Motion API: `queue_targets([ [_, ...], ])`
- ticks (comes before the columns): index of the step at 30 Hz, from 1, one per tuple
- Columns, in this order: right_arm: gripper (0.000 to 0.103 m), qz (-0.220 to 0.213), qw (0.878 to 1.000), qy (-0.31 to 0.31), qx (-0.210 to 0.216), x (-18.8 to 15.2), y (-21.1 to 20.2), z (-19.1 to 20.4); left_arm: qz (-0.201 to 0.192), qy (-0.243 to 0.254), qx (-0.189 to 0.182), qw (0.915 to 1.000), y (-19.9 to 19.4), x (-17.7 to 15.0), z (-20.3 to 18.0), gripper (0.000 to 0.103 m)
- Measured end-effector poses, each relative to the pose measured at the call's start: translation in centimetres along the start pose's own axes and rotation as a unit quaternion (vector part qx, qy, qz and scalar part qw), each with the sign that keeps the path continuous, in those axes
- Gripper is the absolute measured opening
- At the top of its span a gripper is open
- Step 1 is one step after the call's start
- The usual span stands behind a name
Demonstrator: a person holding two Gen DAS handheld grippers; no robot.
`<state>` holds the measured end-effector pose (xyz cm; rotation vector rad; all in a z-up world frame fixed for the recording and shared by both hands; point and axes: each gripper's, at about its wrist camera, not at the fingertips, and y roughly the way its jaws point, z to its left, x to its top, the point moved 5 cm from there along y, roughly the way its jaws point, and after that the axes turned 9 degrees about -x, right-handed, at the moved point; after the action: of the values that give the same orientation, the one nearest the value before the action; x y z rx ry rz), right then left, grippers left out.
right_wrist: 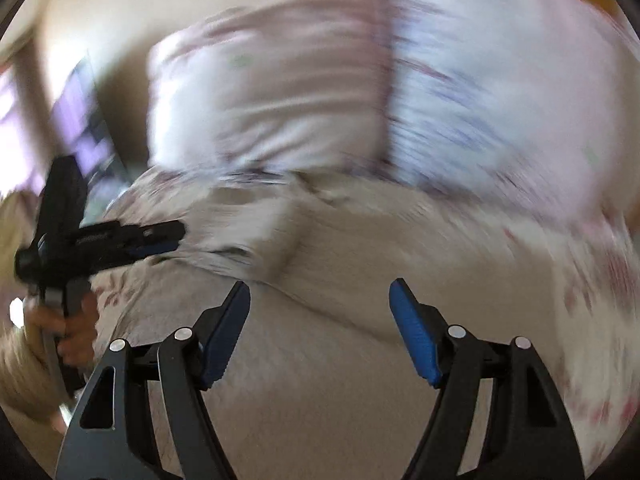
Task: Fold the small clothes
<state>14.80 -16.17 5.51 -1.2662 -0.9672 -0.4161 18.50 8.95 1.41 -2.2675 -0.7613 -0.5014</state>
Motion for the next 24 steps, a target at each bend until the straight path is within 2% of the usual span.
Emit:
queue_targets([
  [1, 0.067, -0.003, 0.999, -0.039, 0.029, 0.9, 1.1, 2.3, -0.007, -0.025, 0.014, 0.9996, -0.5, 0.5, 1.8, 0.046],
  [3, 0.058, 0.002, 0.995, -0.08, 0.057, 1.8, 2.9, 5.2, -0.012, -0.062, 0.021, 0.9978, -0.9, 0.9, 4.0, 0.04],
  [6, 0.044, 0.025, 0.987, -0.132, 0.091, 2.5, 6.5, 9.5, 0.003, -0.089, 0.029, 0.9956, -0.8, 0.4, 6.1, 0.036],
  [9, 0.041, 0.042, 0.98, -0.171, 0.09, 2.5, 9.7, 12.3, 0.011, -0.103, 0.032, 0.9941, -0.7, 0.0, 7.0, 0.031],
  [10, 0.041, 0.05, 0.978, -0.181, 0.091, 2.5, 10.9, 13.1, 0.01, -0.105, 0.035, 0.9938, -0.8, -0.1, 7.4, 0.027],
  [13, 0.041, 0.065, 0.974, -0.196, 0.09, 2.1, 12.4, 14.4, 0.008, -0.11, 0.03, 0.9934, -0.9, -0.1, 7.8, 0.026],
  [17, 0.039, 0.063, 0.968, -0.239, 0.044, 1.1, 14.2, 15.5, 0.005, -0.119, 0.024, 0.9926, -1.0, -0.2, 8.1, 0.024],
  [19, 0.018, 0.051, 0.97, -0.236, 0.025, 0.8, 14.3, 15.4, 0.004, -0.12, 0.023, 0.9925, -0.9, -0.1, 8.1, 0.024],
  [20, 0.015, 0.05, 0.972, -0.226, 0.027, 0.9, 14.3, 15.1, 0.005, -0.119, 0.023, 0.9926, -0.9, -0.1, 8.1, 0.024],
  [21, 0.006, 0.049, 0.976, -0.21, 0.035, 1.1, 14.1, 14.7, 0.004, -0.119, 0.024, 0.9925, -0.9, -0.1, 8.1, 0.023],
  [24, 0.005, 0.032, 0.988, -0.14, 0.052, 2.5, 12.8, 12.6, 0.004, -0.119, 0.026, 0.9926, -0.9, -0.2, 8.2, 0.023],
])
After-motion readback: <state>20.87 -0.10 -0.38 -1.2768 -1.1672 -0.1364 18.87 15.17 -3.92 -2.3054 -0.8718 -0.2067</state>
